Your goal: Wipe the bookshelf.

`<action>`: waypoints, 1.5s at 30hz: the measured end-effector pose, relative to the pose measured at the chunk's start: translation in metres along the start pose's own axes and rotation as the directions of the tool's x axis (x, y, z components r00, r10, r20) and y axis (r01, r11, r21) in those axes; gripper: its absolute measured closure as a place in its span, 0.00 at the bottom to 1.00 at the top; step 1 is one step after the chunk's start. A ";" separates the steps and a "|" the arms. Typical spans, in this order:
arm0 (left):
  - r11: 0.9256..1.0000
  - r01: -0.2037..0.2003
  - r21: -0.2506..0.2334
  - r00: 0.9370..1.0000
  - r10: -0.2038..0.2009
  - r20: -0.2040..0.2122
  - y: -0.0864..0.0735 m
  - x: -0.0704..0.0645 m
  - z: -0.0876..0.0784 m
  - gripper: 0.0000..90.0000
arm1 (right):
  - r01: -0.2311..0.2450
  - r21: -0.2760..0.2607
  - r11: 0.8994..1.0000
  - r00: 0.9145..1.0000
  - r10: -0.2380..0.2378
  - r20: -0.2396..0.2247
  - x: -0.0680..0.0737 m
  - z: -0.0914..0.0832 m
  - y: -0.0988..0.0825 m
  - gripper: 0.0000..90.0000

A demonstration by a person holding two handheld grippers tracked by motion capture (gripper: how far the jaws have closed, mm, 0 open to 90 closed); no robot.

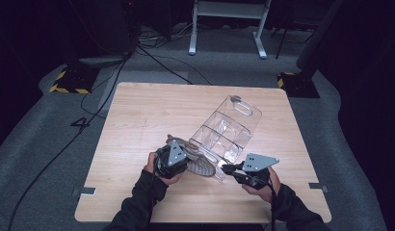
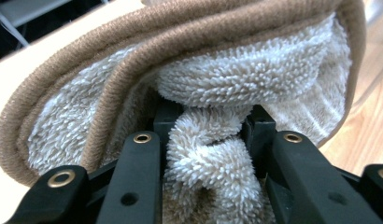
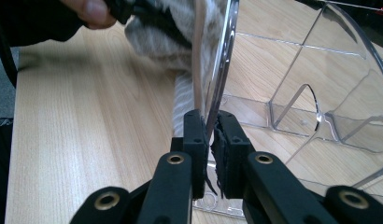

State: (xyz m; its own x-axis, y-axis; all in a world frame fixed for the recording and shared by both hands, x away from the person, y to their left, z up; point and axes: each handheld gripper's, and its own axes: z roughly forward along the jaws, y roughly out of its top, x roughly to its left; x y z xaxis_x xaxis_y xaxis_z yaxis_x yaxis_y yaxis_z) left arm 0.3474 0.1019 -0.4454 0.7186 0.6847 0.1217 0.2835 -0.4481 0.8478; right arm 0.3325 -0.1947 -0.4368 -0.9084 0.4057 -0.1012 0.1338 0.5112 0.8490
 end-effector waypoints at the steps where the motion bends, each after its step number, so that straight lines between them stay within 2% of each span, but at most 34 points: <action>1: 1.000 0.000 0.000 1.000 0.000 0.000 0.000 0.000 0.000 0.74 | 0.000 0.000 1.000 1.000 0.000 0.000 0.000 0.000 0.000 0.94; 2: 1.000 0.019 -0.018 1.000 -0.019 0.000 0.001 0.001 -0.002 0.74 | -0.004 -0.003 1.000 1.000 0.004 -0.003 -0.001 0.000 0.000 0.94; 7: 0.996 0.038 -0.078 0.999 -0.038 0.007 0.013 -0.004 -0.007 0.74 | -0.010 -0.003 1.000 1.000 0.010 -0.008 -0.002 0.001 -0.001 0.94; 10: 0.992 0.006 -0.125 0.999 -0.002 0.036 0.022 -0.016 -0.011 0.74 | -0.014 -0.002 1.000 1.000 0.014 -0.004 -0.002 0.001 -0.001 0.93; 11: 0.992 0.006 -0.125 0.999 -0.002 0.036 0.022 -0.016 -0.011 0.74 | -0.016 -0.002 1.000 1.000 0.016 -0.003 -0.002 0.001 -0.001 0.93; 14: 0.990 -0.026 -0.139 0.998 0.034 0.060 0.027 -0.030 -0.012 0.74 | -0.014 -0.001 1.000 1.000 0.014 0.001 -0.001 0.002 0.000 0.93; 15: 0.989 -0.049 -0.141 0.994 0.063 0.093 0.029 -0.040 -0.010 0.74 | -0.012 0.000 1.000 1.000 0.012 0.000 -0.001 0.002 0.000 0.93; 18: 0.988 -0.093 -0.127 0.985 0.110 0.132 0.028 -0.058 -0.003 0.74 | -0.011 0.001 1.000 1.000 0.011 0.001 0.000 0.002 0.000 0.93; 19: 0.988 -0.093 -0.127 0.985 0.110 0.132 0.028 -0.058 -0.003 0.74 | -0.009 0.003 1.000 1.000 0.009 0.003 0.000 0.002 0.000 0.93; 21: 0.988 -0.130 -0.082 0.976 0.142 0.167 0.022 -0.068 0.008 0.74 | -0.006 0.004 1.000 1.000 0.006 0.004 0.000 0.002 0.000 0.93; 22: 0.988 -0.143 -0.066 0.974 0.152 0.165 0.019 -0.071 0.012 0.74 | -0.004 0.004 1.000 1.000 0.004 0.007 0.000 0.002 0.000 0.93; 23: 0.989 -0.136 -0.061 0.975 0.145 0.171 0.013 -0.073 0.017 0.73 | -0.002 0.006 1.000 1.000 0.002 0.010 0.001 0.002 0.000 0.93; 24: 0.991 -0.120 -0.053 0.974 0.128 0.188 0.010 -0.072 0.021 0.73 | -0.005 0.006 1.000 1.000 0.005 0.011 0.001 0.002 0.000 0.93; 25: 0.992 -0.125 -0.029 0.973 0.128 0.194 0.008 -0.070 0.023 0.74 | -0.004 0.006 1.000 1.000 0.004 0.011 0.000 0.002 0.000 0.94; 27: 0.988 -0.156 0.013 0.973 0.151 0.174 0.001 -0.069 0.028 0.74 | -0.004 0.004 1.000 1.000 0.004 0.009 0.000 0.001 -0.001 0.93; 29: 0.985 -0.161 0.059 0.974 0.149 0.171 -0.006 -0.068 0.035 0.74 | -0.004 0.004 1.000 1.000 0.004 0.010 0.000 0.002 -0.001 0.93; 31: 0.983 -0.168 0.071 0.973 0.154 0.173 -0.009 -0.066 0.037 0.74 | -0.005 0.003 1.000 1.000 0.005 0.010 0.001 0.002 -0.001 0.93; 32: 0.978 -0.189 0.084 0.970 0.172 0.172 -0.013 -0.064 0.041 0.74 | -0.005 0.004 1.000 1.000 0.005 0.012 0.001 0.002 -0.001 0.93; 37: 0.974 -0.195 0.112 0.970 0.175 0.166 -0.017 -0.056 0.042 0.74 | -0.005 0.004 1.000 1.000 0.005 0.010 0.001 0.001 -0.001 0.93; 38: 0.975 -0.179 0.134 0.976 0.159 0.146 -0.017 -0.048 0.041 0.74 | -0.006 0.004 1.000 1.000 0.006 0.009 0.001 0.001 -0.001 0.94; 39: 0.975 -0.179 0.134 0.976 0.159 0.146 -0.017 -0.048 0.041 0.74 | -0.006 0.004 1.000 1.000 0.006 0.009 0.001 0.001 -0.001 0.94; 40: 0.978 -0.147 0.148 0.983 0.128 0.131 -0.019 -0.038 0.040 0.74 | -0.004 0.002 1.000 1.000 0.004 0.005 0.000 0.001 -0.002 0.94; 41: 0.979 -0.131 0.157 0.987 0.115 0.111 -0.020 -0.032 0.039 0.74 | -0.005 0.002 1.000 1.000 0.005 0.005 0.000 0.001 -0.002 0.93; 42: 0.979 -0.131 0.157 0.987 0.115 0.111 -0.020 -0.032 0.039 0.74 | -0.005 0.002 1.000 1.000 0.005 0.005 0.000 0.001 -0.002 0.93; 44: 0.980 -0.101 0.171 0.993 0.089 0.076 -0.022 -0.022 0.037 0.73 | -0.006 0.004 1.000 1.000 0.006 0.005 0.001 0.001 -0.002 0.93; 45: 0.981 -0.079 0.178 0.996 0.073 0.045 -0.022 -0.015 0.035 0.73 | -0.006 0.004 1.000 1.000 0.006 0.005 0.001 0.001 -0.002 0.93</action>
State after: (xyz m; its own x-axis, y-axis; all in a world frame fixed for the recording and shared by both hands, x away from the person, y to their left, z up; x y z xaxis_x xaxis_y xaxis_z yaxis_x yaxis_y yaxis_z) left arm 0.3524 0.0810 -0.4838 0.7652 0.6237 0.1594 0.3339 -0.5962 0.7301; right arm 0.3322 -0.1944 -0.4393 -0.9055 0.4127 -0.0983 0.1411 0.5114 0.8477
